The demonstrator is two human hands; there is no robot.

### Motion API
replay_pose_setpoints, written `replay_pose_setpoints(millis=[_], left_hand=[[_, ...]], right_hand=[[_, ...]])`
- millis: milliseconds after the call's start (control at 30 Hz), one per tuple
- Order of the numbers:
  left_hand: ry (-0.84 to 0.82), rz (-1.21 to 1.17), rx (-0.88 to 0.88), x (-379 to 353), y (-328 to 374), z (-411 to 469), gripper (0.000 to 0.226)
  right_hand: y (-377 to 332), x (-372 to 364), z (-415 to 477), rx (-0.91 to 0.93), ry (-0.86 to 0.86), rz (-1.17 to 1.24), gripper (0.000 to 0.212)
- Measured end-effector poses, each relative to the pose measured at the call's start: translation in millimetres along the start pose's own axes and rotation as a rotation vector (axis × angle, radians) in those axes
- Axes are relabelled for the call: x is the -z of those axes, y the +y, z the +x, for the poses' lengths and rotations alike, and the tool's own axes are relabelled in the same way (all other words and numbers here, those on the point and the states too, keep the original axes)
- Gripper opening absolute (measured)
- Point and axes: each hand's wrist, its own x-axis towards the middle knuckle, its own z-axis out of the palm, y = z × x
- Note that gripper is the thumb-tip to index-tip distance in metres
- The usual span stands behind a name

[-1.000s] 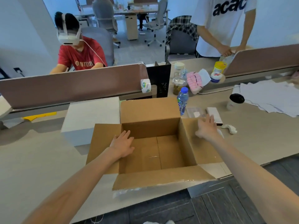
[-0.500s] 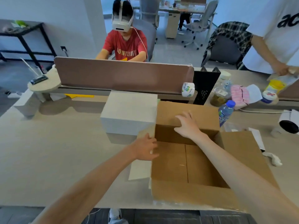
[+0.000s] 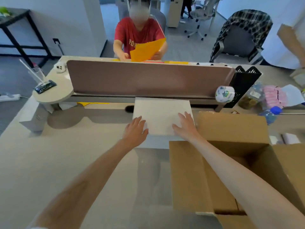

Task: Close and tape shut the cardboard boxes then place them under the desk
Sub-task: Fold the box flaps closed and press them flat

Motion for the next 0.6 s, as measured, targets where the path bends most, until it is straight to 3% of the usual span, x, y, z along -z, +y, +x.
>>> replay_pose_setpoints(millis=[133,233,400,533,600], left_hand=[[-0.077,-0.249,0.085,6,-30,22,0.075],[-0.075,-0.460,0.153,7,-40,46,0.087],[-0.024,-0.848,0.252,15,-44,71,0.064],[0.049,-0.998,0.356,16,-67,75,0.043],[0.007,-1.076,0.387,14,-82,75,0.039]], right_hand=[[1,-11,27,-0.242,-0.031,0.009,0.102],[-1,-10,41,-0.328,0.043,0.118,0.113],[-17,-19,58,-0.457,0.186,0.099,0.114],[-13,-33,60,-0.392,0.301,0.215,0.095],[-3,-39,64,-0.392,0.286,0.361,0.088]])
